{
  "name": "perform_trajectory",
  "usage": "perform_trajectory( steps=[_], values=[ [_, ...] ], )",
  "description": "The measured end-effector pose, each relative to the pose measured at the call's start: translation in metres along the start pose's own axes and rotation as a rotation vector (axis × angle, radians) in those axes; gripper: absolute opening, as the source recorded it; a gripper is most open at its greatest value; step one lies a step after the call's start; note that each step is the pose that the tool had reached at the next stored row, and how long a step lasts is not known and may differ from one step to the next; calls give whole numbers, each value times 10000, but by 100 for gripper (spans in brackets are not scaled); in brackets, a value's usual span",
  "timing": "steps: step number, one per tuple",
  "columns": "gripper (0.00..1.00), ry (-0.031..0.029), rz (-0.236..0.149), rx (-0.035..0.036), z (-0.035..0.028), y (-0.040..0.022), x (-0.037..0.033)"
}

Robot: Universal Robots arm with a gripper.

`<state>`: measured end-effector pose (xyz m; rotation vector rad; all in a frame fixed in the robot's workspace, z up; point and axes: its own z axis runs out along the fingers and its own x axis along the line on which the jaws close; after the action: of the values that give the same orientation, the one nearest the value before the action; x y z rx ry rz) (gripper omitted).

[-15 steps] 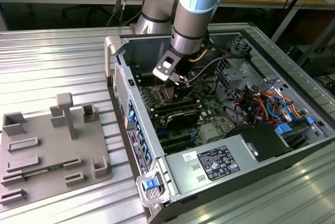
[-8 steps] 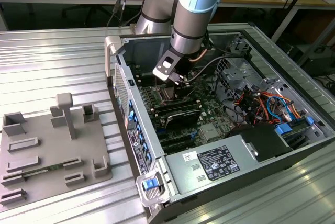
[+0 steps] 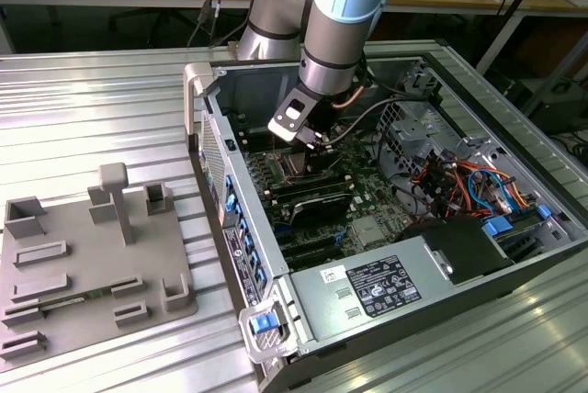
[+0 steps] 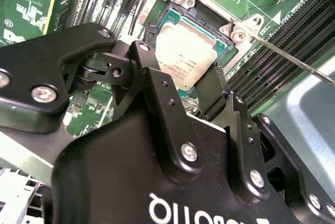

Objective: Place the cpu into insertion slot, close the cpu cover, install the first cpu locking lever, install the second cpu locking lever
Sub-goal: 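Place the cpu into insertion slot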

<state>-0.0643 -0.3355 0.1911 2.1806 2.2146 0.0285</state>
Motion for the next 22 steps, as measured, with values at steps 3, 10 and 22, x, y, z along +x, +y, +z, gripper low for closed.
perform_trajectory(
  steps=[3, 10, 22],
  values=[
    [60, 6, -1, -2, -1, -8, -12],
    [66, 43, 3, -28, 10, -3, -3],
    [58, 39, 2, -26, -290, 13, 2]
  ],
)
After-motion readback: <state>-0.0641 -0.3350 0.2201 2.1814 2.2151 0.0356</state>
